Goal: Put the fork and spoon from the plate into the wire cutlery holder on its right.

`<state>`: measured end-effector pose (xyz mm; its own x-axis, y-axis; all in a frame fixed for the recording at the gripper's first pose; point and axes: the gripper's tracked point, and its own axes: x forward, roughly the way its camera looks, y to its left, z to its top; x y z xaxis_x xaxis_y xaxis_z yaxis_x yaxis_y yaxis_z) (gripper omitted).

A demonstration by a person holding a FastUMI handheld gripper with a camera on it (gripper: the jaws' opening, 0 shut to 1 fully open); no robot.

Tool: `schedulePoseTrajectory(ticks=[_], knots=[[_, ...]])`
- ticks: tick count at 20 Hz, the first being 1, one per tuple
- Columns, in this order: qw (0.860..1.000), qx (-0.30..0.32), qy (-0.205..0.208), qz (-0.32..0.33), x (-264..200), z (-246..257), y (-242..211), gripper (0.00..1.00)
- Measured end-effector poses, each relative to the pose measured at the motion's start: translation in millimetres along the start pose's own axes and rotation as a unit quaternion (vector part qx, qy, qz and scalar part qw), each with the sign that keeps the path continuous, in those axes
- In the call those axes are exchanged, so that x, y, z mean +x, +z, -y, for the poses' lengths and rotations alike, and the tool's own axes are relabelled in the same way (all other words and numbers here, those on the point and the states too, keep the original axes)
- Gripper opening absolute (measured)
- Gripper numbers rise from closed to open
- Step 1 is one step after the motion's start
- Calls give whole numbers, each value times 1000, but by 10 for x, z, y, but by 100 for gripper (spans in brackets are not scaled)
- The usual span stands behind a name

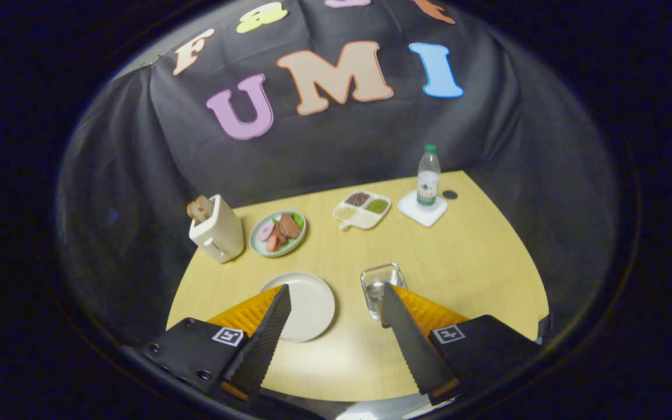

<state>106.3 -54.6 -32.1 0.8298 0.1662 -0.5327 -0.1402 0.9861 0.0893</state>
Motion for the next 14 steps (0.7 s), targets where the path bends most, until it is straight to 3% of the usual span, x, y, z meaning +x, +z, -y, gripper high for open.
schedulePoseTrajectory(ticks=[6,14], knots=[[985,-1,24,169,-199,-260,158,100],[965,-1,38,259,-421,-566,-60,100]])
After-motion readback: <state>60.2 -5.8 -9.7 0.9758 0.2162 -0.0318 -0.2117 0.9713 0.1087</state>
